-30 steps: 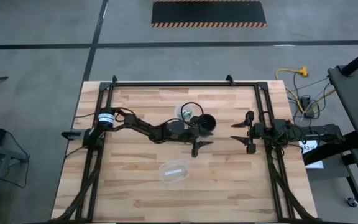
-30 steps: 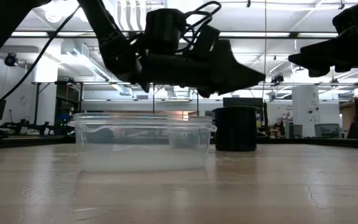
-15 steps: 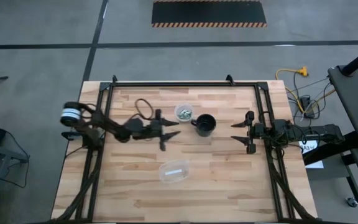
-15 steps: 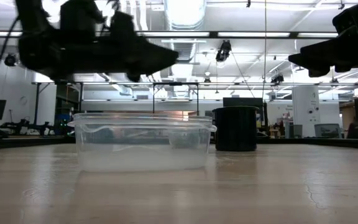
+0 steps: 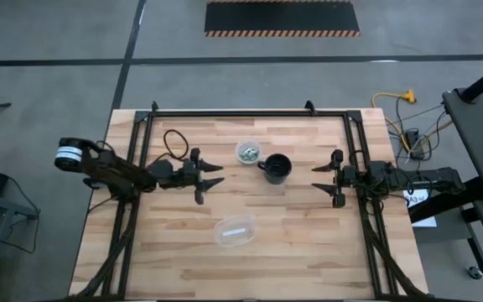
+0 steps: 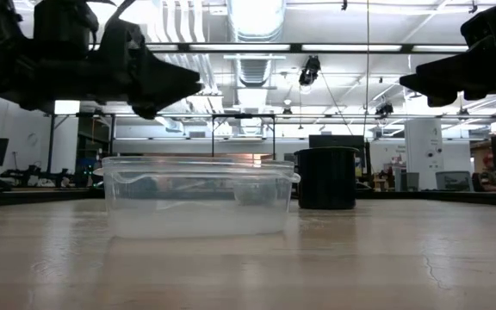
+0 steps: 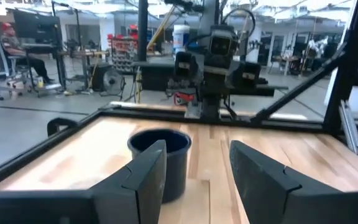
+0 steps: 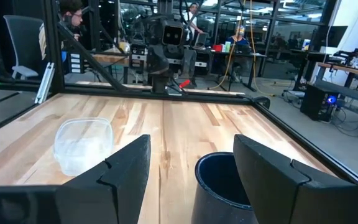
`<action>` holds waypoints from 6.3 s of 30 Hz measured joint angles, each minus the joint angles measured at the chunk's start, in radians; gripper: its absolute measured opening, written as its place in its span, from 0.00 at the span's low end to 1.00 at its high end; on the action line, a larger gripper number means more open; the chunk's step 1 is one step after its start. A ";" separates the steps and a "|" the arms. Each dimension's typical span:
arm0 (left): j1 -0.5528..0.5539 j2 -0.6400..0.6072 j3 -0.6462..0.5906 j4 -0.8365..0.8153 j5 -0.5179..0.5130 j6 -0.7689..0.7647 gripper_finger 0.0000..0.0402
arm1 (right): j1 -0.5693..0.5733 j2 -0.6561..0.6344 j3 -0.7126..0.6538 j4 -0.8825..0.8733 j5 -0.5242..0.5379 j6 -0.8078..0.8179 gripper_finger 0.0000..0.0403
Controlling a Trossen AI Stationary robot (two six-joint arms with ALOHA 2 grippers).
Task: Pick and place Stevia / Truvia into bins
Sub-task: Return to Home Position
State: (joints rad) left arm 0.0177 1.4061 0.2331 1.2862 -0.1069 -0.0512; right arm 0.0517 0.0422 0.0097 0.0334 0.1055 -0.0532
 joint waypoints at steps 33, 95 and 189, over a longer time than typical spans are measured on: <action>0.000 -0.691 -0.226 -0.446 0.097 0.057 0.40 | 0.000 0.001 0.000 0.000 0.000 0.000 0.55; 0.000 -1.299 -0.224 -1.265 0.100 0.084 0.40 | 0.000 0.000 0.000 0.000 0.000 0.000 0.55; 0.000 -1.299 -0.223 -1.265 0.100 0.084 0.40 | 0.000 0.000 0.000 0.000 0.000 0.000 0.55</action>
State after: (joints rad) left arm 0.0177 0.1072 0.0097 0.0214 -0.0067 0.0330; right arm 0.0518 0.0425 0.0093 0.0338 0.1055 -0.0532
